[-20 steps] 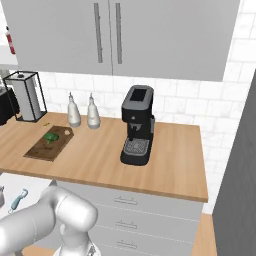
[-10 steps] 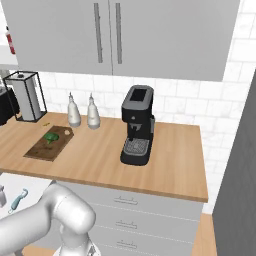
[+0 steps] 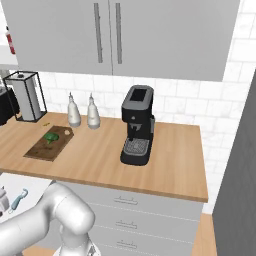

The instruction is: Place the appropriate cutting tool for cutting the broccoli skin on the cutting board.

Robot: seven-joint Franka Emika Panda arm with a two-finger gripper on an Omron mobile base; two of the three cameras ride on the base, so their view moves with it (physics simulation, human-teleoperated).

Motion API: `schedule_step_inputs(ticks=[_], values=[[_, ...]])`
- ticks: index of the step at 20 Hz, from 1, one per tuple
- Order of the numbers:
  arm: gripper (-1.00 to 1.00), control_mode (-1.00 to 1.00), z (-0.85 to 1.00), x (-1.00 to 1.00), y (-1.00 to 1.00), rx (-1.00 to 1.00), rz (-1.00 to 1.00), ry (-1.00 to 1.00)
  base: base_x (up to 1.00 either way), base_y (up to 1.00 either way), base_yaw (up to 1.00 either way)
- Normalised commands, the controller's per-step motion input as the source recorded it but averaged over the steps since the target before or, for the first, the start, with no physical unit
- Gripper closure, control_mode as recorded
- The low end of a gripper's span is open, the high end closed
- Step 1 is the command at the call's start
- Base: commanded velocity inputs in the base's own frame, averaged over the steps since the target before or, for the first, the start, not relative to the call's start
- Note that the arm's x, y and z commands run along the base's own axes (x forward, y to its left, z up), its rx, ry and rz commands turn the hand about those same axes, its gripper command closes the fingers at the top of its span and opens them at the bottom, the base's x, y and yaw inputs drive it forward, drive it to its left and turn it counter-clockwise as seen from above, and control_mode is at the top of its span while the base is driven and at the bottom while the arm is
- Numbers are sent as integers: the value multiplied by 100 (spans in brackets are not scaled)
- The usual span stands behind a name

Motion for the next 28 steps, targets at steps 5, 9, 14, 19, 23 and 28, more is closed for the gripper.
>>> schedule_step_inputs(ticks=[5, 9, 14, 19, 23, 28], values=[[-100, -100, -38, 1, 0, 0, 0, 0, 0, 0, 0], [100, -100, -47, -12, -1, 0, 0, 0, 0, 0, 0], [100, -100, -26, -13, 0, 0, 1, -2, 0, 0, 0], [100, -100, 15, -1, -4, 0, 4, -5, 0, 0, 0], [100, -100, 66, 0, -4, 0, 17, -4, 0, 0, 0], [100, -100, 30, 4, -16, 0, 32, 2, 0, 0, 0]])
